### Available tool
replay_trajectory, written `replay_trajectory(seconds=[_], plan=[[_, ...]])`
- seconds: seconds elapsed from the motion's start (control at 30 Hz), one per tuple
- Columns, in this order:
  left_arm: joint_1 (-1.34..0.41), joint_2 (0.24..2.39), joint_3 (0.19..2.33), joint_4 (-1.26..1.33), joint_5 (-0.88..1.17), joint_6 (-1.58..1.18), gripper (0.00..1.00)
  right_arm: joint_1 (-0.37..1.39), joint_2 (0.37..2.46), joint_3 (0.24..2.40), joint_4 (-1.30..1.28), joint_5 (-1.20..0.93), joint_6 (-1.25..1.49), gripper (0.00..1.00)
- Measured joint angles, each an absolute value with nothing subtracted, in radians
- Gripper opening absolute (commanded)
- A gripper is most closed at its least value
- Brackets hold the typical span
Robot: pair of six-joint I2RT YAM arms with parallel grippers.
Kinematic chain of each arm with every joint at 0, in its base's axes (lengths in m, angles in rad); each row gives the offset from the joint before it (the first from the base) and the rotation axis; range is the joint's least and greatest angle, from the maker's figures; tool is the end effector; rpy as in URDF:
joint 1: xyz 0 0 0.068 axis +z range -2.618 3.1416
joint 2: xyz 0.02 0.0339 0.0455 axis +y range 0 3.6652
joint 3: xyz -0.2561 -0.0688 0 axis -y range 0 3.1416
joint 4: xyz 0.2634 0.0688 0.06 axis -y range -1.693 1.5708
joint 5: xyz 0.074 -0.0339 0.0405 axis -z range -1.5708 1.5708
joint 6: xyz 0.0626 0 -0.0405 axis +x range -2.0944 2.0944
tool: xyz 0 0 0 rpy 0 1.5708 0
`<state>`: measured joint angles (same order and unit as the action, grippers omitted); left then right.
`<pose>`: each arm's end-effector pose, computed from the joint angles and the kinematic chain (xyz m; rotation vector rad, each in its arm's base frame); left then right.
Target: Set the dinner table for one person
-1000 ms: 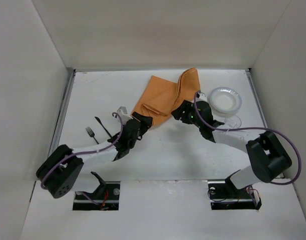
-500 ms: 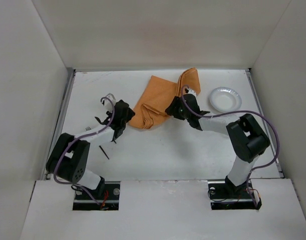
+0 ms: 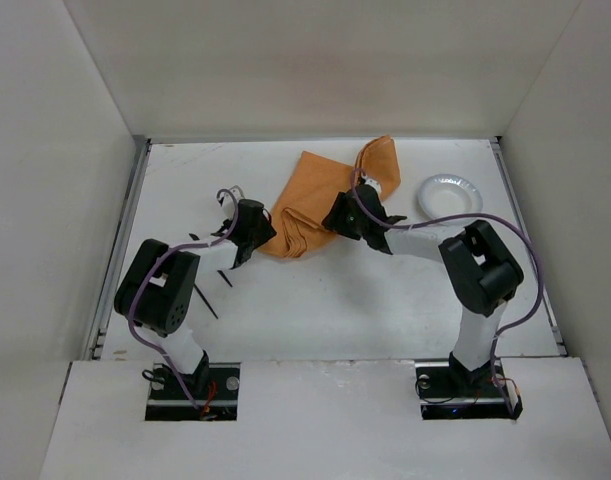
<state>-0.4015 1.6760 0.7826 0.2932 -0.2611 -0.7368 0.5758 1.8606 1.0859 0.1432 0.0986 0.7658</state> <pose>0.3466 -0.1296 0.1246 -0.5095 2.1114 -0.3762 0.3669 0.2308 0.1371 0.2722 2.2572 0.6292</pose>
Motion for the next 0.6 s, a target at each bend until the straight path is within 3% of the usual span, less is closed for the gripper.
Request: replay_trajectory(seconds=[0.23,0.4,0.5,0.6], plan=[[-0.399,1.676,0.78,0.302,-0.225,-0.735,0.43,0.576,1.883,1.121,0.1,0.105,0.785,0.59],[-0.398,1.686,0.78,0.318,-0.208,-0.734,0.39,0.576,1.927,1.158,0.096,0.105,0.786,0.43],[-0.394,1.689,0.779,0.326,-0.194,-0.735,0.37,0.575,1.943,1.165,0.098,0.103,0.789,0.45],[-0.389,1.693,0.779,0.334,-0.183,-0.738,0.36,0.575,1.948,1.176,0.104,0.092,0.793,0.56]])
